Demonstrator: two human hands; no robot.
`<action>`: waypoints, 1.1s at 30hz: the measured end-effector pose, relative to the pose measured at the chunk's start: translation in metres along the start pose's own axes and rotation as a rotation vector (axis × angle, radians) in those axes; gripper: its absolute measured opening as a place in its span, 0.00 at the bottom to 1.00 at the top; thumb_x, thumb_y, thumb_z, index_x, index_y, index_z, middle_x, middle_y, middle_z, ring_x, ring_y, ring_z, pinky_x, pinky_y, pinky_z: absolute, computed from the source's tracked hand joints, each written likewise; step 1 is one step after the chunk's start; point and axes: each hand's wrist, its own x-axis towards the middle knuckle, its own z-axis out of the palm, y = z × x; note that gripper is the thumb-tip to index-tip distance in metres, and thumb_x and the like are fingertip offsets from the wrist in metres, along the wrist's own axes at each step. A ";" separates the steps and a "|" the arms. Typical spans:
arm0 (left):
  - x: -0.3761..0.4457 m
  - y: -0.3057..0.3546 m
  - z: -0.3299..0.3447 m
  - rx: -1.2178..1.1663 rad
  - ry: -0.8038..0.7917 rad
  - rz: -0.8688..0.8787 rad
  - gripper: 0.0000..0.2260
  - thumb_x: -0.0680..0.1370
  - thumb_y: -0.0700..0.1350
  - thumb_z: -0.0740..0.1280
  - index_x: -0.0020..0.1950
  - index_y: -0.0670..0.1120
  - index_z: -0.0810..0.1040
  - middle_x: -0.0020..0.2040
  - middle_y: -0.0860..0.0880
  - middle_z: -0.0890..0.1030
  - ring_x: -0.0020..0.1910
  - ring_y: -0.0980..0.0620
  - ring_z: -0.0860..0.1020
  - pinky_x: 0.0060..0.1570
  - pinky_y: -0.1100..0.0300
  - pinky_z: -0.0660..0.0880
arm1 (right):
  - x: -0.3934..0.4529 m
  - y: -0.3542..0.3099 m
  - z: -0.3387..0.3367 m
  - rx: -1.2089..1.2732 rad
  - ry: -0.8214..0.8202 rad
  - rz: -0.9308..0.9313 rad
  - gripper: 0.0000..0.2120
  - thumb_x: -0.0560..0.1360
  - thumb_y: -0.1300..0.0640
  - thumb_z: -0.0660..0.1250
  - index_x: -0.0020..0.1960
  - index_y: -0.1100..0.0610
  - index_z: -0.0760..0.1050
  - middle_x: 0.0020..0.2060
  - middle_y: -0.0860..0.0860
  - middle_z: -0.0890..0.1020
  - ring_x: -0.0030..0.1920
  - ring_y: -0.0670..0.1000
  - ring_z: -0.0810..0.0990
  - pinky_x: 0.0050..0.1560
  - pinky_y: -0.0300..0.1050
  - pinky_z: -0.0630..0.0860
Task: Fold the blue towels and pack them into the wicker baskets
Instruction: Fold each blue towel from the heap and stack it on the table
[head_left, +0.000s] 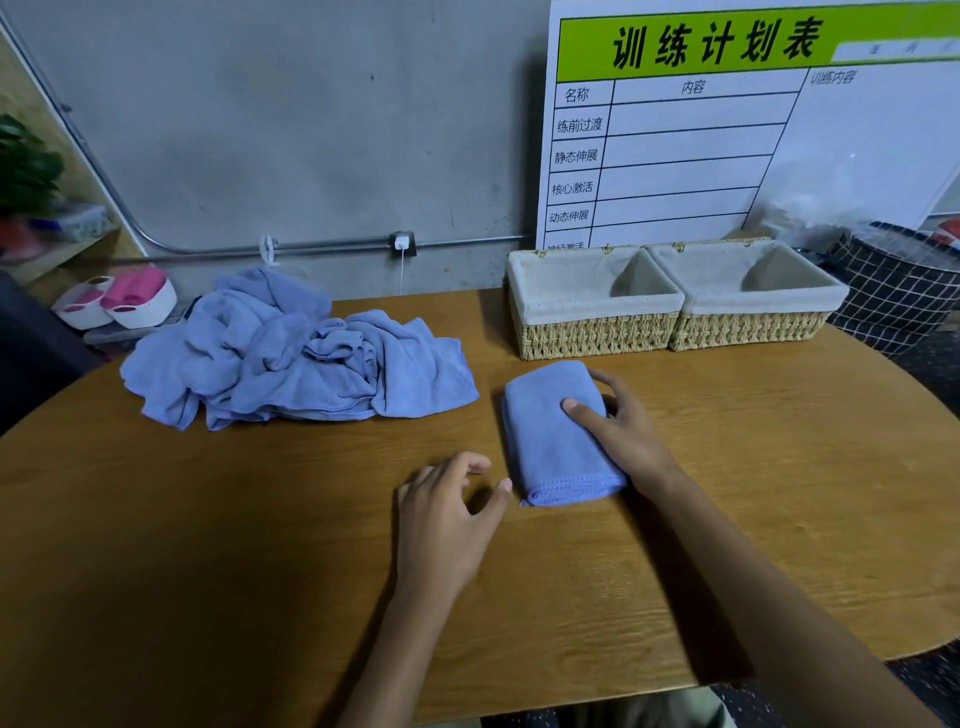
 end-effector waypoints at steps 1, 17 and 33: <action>0.000 0.000 0.000 0.004 -0.002 -0.001 0.10 0.75 0.62 0.67 0.51 0.59 0.76 0.49 0.67 0.78 0.49 0.64 0.74 0.58 0.56 0.67 | 0.006 -0.001 -0.004 -0.026 0.013 -0.011 0.26 0.75 0.48 0.74 0.71 0.45 0.70 0.57 0.49 0.81 0.52 0.45 0.82 0.45 0.38 0.81; 0.000 0.002 0.000 0.023 -0.015 -0.003 0.10 0.76 0.62 0.67 0.53 0.60 0.76 0.51 0.66 0.79 0.51 0.63 0.74 0.59 0.56 0.66 | 0.041 -0.016 0.012 -1.175 -0.239 -0.255 0.41 0.72 0.23 0.52 0.77 0.46 0.61 0.75 0.51 0.64 0.72 0.59 0.66 0.68 0.58 0.64; 0.000 -0.002 0.002 0.023 -0.007 0.021 0.09 0.76 0.60 0.66 0.53 0.59 0.76 0.51 0.66 0.79 0.51 0.64 0.74 0.58 0.57 0.66 | 0.066 0.013 -0.030 -1.112 -0.244 -0.537 0.28 0.82 0.64 0.59 0.76 0.41 0.65 0.78 0.45 0.62 0.78 0.55 0.60 0.71 0.61 0.62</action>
